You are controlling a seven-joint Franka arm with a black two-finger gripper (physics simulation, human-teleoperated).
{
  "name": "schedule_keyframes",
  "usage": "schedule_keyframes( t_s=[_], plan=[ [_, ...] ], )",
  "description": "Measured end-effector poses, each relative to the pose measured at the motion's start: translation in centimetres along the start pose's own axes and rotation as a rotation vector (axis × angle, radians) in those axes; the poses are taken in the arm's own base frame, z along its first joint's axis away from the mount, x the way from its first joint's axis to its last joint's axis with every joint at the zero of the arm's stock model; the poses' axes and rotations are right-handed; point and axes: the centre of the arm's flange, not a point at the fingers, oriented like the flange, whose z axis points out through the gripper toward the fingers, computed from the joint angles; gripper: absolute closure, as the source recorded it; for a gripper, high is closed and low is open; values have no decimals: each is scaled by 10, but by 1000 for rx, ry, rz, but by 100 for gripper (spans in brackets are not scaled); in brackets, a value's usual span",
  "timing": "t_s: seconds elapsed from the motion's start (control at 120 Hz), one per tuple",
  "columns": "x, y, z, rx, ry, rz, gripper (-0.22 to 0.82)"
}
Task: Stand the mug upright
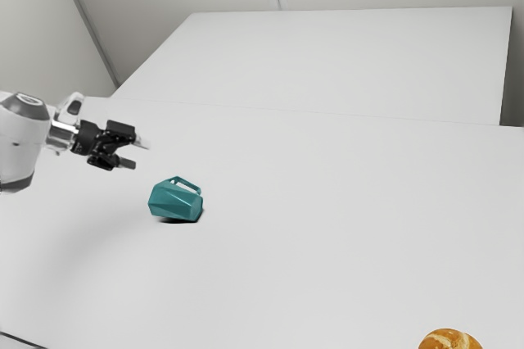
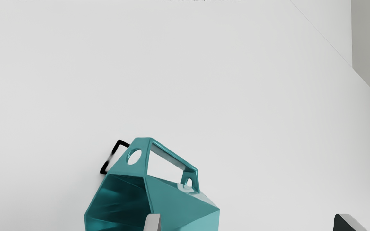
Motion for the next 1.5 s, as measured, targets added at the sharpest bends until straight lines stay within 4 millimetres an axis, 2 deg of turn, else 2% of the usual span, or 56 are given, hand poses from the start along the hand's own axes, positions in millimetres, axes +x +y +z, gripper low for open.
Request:
schedule_keyframes(
  t_s=[0.317,0.542,0.917,1.217,1.5],
  plan=[
    [-12,-42,26,-47,-45,16,2],
    [-24,-61,48,-76,-99,2,2],
    [-32,-71,68,-127,-149,-12,2],
    [-26,-67,70,-168,-107,39,2],
    [-28,-63,82,-181,-120,84,2]
  ],
)
